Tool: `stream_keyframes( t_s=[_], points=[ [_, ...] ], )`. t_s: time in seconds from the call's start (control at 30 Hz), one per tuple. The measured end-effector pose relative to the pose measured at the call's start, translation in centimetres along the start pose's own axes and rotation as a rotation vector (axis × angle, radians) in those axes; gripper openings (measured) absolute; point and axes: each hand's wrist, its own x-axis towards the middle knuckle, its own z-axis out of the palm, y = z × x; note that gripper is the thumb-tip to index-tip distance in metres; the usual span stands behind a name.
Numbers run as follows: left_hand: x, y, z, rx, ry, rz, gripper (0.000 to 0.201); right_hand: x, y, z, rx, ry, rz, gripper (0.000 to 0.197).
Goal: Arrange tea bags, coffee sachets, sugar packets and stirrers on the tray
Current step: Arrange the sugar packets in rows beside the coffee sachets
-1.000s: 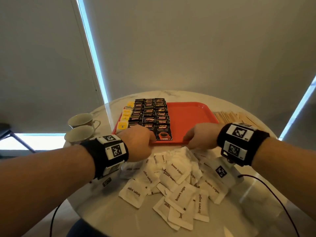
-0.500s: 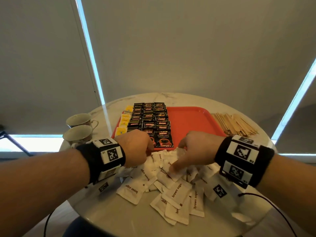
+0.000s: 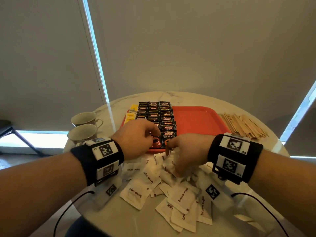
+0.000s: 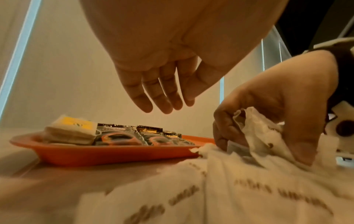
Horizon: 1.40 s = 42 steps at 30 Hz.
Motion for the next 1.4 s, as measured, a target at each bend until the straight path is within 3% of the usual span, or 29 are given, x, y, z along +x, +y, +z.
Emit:
stream_keyframes(
  t_s=[0.1, 0.17, 0.27, 0.37, 0.43, 0.5, 0.57, 0.7, 0.87, 1.0, 1.13, 1.27, 1.4],
  points=[
    [0.8, 0.3, -0.5, -0.230, 0.091, -0.014, 0.014, 0.0, 1.3, -1.7, 0.184, 0.052, -0.076, 0.061],
    [1.7, 0.8, -0.4, -0.538, 0.086, -0.082, 0.011, -0.2, 2.2, -2.6, 0.375, 0.067, -0.136, 0.045],
    [3.3, 2.0, 0.1, -0.999, -0.056, -0.238, 0.033, 0.3, 3.2, -3.3, 0.744, 0.029, -0.219, 0.039],
    [4.5, 2.8, 0.6, -1.266, -0.262, -0.335, 0.062, 1.7, 4.1, -3.5, 0.948, 0.037, -0.288, 0.049],
    [4.7, 3.1, 1.0, -1.375, -0.457, -0.358, 0.066, 2.5, 4.6, -3.3, 0.979, 0.038, -0.329, 0.050],
    [4.5, 3.1, 1.4, -1.364, -0.620, -0.306, 0.050, 2.7, 4.9, -2.7, 0.847, 0.038, -0.331, 0.043],
    [4.2, 2.8, 1.8, -1.324, -0.674, -0.237, 0.038, 2.9, 5.0, -2.0, 0.763, -0.001, -0.340, 0.043],
    [4.5, 1.8, 1.8, -1.399, -0.740, -0.213, 0.051, 3.6, 5.6, -2.4, 0.986, 0.005, -0.377, 0.051],
    [5.2, 1.6, 1.7, -1.352, -0.625, -0.356, 0.062, 4.5, 5.4, -3.5, 1.124, 0.185, -0.412, 0.056],
    [5.5, 2.6, 1.3, -1.354, -0.603, -0.445, 0.042, 5.1, 4.8, -3.4, 1.028, 0.302, -0.423, 0.053],
    [6.4, 2.6, 1.7, -1.299, -0.421, -0.484, 0.028, 5.7, 5.0, -4.2, 0.919, 0.347, -0.429, 0.046],
    [8.9, 2.7, 1.5, -1.385, -0.154, -0.528, 0.022, 6.9, 4.8, -5.1, 1.022, 0.360, -0.507, 0.045],
    [12.9, 2.0, 0.4, -1.599, -0.105, -0.519, 0.025, 8.7, 4.5, -6.3, 1.218, 0.328, -0.594, 0.059]
  ],
)
